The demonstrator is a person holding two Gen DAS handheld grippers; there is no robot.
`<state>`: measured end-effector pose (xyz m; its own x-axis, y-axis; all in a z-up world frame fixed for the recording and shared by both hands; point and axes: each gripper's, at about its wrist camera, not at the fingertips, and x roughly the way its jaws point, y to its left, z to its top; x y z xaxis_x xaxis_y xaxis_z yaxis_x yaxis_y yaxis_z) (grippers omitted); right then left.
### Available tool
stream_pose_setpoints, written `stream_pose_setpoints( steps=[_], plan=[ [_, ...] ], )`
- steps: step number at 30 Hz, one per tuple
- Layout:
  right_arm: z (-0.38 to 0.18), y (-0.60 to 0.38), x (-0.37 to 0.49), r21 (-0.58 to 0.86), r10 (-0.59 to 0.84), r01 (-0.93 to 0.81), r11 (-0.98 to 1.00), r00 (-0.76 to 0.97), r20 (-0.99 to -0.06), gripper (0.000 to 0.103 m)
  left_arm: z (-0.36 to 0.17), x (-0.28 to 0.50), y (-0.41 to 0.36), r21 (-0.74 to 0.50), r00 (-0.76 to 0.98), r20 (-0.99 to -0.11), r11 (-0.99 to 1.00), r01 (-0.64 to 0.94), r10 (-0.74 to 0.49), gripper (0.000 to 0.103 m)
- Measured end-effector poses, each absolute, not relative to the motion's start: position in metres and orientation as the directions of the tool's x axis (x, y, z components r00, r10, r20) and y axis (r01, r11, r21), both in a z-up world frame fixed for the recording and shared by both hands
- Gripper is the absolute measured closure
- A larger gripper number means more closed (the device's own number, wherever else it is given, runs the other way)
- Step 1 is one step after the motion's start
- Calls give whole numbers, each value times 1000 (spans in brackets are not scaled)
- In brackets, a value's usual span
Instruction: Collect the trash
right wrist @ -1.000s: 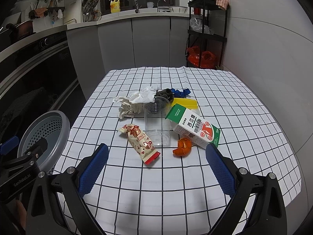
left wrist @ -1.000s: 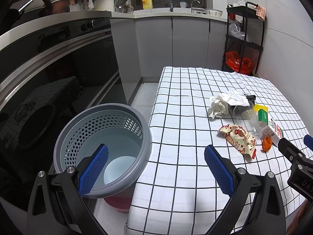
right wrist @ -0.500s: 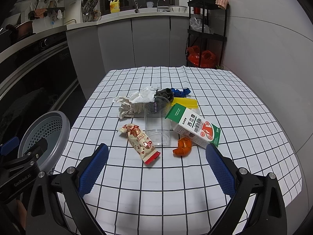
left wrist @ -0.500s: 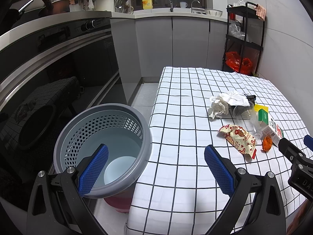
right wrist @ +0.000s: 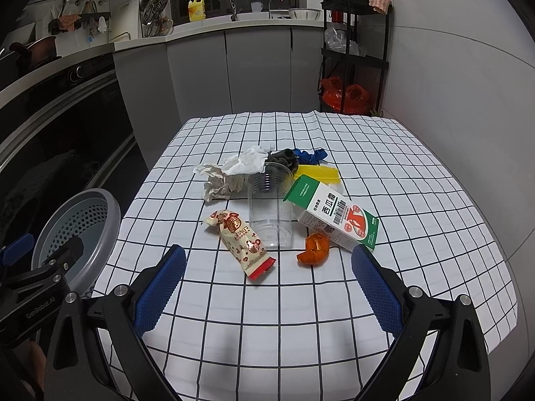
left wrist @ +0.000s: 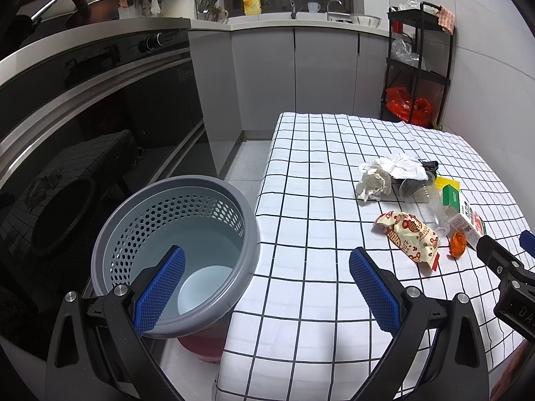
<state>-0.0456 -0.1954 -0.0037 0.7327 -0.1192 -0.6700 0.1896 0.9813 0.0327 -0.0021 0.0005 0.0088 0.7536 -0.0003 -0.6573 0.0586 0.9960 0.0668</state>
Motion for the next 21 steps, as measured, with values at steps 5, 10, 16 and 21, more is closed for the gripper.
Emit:
stream_pose_setpoints(
  steps=[5,10,16,21],
  plan=[
    [-5,-195,-45,35,-118,190,981,732,-671,8,9,-2,0,67,753,-658,996,58,1,6],
    [-5,-195,-45,35,-118,190,981,732,-671,8,9,-2,0,68,754,-657,996,59,0,6],
    [-10,-199,-45,34,-109,180,983,725,-681,8,4,0,1,63,749,-662,996,62,-5,6],
    [-19,-214,-45,48,-102,189,981,706,-701,8,-4,3,-9,64,741,-672,995,77,-14,6]
  ],
)
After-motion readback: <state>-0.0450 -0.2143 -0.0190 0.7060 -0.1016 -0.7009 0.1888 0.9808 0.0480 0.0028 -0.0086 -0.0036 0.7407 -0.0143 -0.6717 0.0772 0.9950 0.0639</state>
